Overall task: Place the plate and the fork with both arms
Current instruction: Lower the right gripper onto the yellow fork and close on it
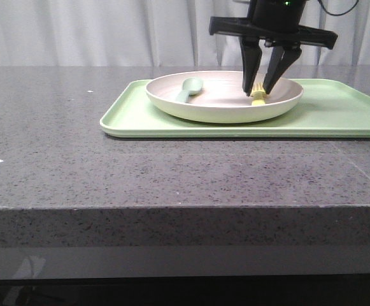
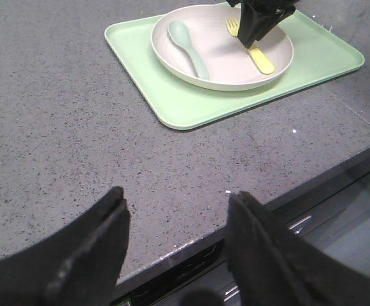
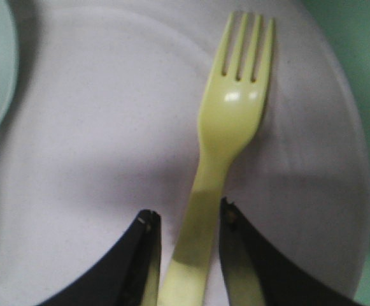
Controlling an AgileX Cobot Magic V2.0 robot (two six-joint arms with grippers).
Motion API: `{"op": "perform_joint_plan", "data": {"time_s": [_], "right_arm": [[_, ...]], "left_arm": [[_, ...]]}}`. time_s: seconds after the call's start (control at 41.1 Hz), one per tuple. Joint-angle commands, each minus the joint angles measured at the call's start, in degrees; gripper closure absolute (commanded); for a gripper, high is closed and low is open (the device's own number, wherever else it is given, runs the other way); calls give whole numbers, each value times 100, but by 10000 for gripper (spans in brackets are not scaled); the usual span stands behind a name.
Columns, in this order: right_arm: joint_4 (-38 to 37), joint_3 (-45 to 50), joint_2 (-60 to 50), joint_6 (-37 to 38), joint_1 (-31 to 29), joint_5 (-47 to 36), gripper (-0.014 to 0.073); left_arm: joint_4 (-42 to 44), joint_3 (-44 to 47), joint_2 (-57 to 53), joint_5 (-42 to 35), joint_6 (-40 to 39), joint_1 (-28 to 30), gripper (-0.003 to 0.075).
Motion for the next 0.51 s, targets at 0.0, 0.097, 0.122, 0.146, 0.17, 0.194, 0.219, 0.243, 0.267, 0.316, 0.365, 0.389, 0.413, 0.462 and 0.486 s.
{"op": "perform_joint_plan", "data": {"time_s": [0.0,0.097,0.122,0.146,0.17,0.194,0.219,0.243,0.267,0.316,0.365,0.389,0.413,0.462,0.486], "right_arm": [[-90,-205,-258,18,-51,-5,333],[-105,-205,-179,24,-51,-43,333],[-105,-205,-154,24,-51,-61,333],[-105,-205,-136,24,-51,-87,333],[-105,-205,-130,24,-51,-100,333],[-110,-205,-111,24,-51,-99,333],[-111,-205,-104,24,-51,-112,333],[-111,-205,-98,24,-51,-112,334],[-111,-205,-98,24,-51,-112,335],[-111,-205,-98,24,-51,-112,336],[-111,-205,-98,24,-51,-106,336],[-111,-205,-98,24,-51,-95,339],[-111,-205,-98,19,-51,-89,345],[-111,-205,-98,19,-51,-66,378],[-111,-205,-98,19,-51,-61,397]], "left_arm": [[-73,-126,30,-382,19,-35,364],[-73,-126,30,-382,19,-35,364],[-73,-126,30,-382,19,-35,364],[-73,-126,30,-382,19,-35,364],[-73,-126,30,-382,19,-35,364],[-73,-126,30,-382,19,-35,364],[-73,-126,30,-382,19,-35,364],[-73,-126,30,-382,19,-35,364],[-73,-126,30,-382,19,-35,364],[-73,-126,30,-382,19,-35,364],[-73,-126,30,-382,19,-35,364],[-73,-126,30,-382,19,-35,364],[-73,-126,30,-382,19,-35,364],[-73,-126,30,-382,19,-35,364],[-73,-126,30,-382,19,-35,364]]}}
